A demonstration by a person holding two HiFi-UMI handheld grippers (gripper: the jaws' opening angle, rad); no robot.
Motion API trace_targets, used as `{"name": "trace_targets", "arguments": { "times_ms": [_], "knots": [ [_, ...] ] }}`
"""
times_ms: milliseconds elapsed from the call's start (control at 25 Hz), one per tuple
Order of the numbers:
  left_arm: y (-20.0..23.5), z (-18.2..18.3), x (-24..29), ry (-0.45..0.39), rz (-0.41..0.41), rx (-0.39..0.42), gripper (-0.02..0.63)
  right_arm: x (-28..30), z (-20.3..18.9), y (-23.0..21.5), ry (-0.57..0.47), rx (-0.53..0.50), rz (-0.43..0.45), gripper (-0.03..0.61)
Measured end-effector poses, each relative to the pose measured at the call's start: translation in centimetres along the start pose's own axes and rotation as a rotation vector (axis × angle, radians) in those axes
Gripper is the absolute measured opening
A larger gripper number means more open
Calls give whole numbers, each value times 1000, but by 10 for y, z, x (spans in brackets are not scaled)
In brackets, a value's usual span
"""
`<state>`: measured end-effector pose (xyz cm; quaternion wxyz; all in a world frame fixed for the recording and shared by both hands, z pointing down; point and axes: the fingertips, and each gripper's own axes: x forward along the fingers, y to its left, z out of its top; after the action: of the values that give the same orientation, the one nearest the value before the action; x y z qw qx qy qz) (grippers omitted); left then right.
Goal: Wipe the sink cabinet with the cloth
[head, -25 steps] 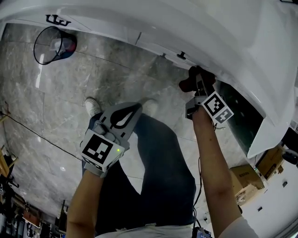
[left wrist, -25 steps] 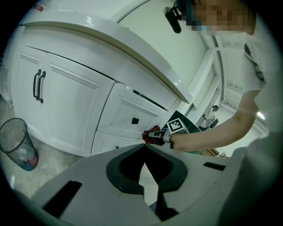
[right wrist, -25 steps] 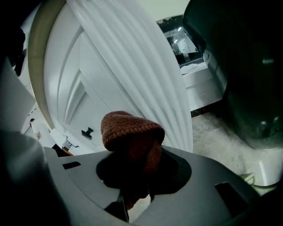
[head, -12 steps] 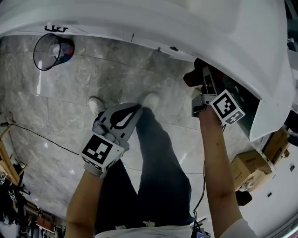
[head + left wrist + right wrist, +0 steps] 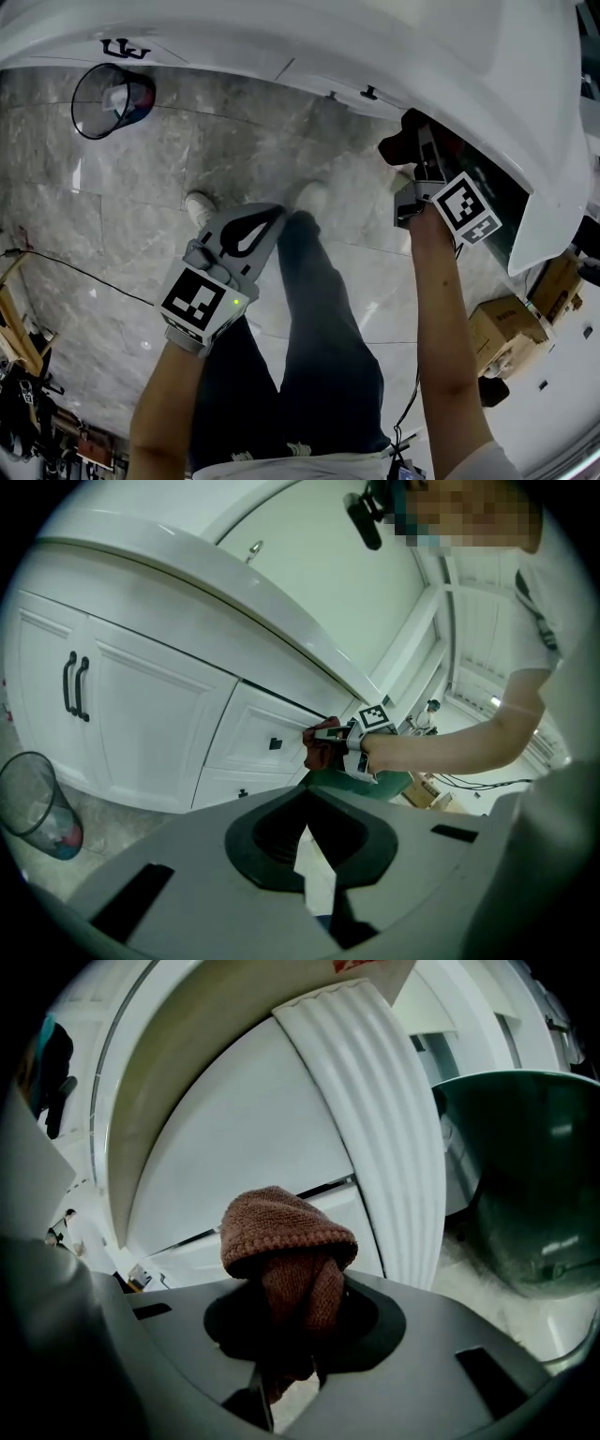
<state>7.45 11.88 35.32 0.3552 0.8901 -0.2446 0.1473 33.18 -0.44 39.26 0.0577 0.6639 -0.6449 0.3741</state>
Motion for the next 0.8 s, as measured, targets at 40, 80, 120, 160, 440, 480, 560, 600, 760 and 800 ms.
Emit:
{"name": "trace_targets", "arguments": {
  "times_ms": [40,80,120,160,440,480,560,600,760,800],
  "knots": [
    [3,-1,-3,-2,1,1,11,3,-2,4,2,-2,0,115],
    [6,-3,-6,-3,1,-1,11,7,-4,9,6,-7,1,115],
    [9,-5,-8,-4,1,-4,11,10,-6,14,12,-11,0,115],
    [11,-6,-11,-7,2,-8,11,13,-8,18,16,-12,-1,115],
    [35,-5,-36,-30,24,-45,11,33,-21,61,56,-40,28,115],
    [39,-5,-40,-33,29,-50,11,36,-23,67,61,-42,33,114],
    [48,-4,-46,-39,38,-51,11,43,-26,82,71,-46,46,115],
    [52,-4,-50,-41,41,-50,11,47,-29,89,76,-47,53,115],
    [68,-5,-63,-44,57,-67,11,60,-37,113,89,-43,69,114],
    [72,-6,-66,-45,60,-69,11,63,-39,117,93,-42,73,115]
  ]
}}
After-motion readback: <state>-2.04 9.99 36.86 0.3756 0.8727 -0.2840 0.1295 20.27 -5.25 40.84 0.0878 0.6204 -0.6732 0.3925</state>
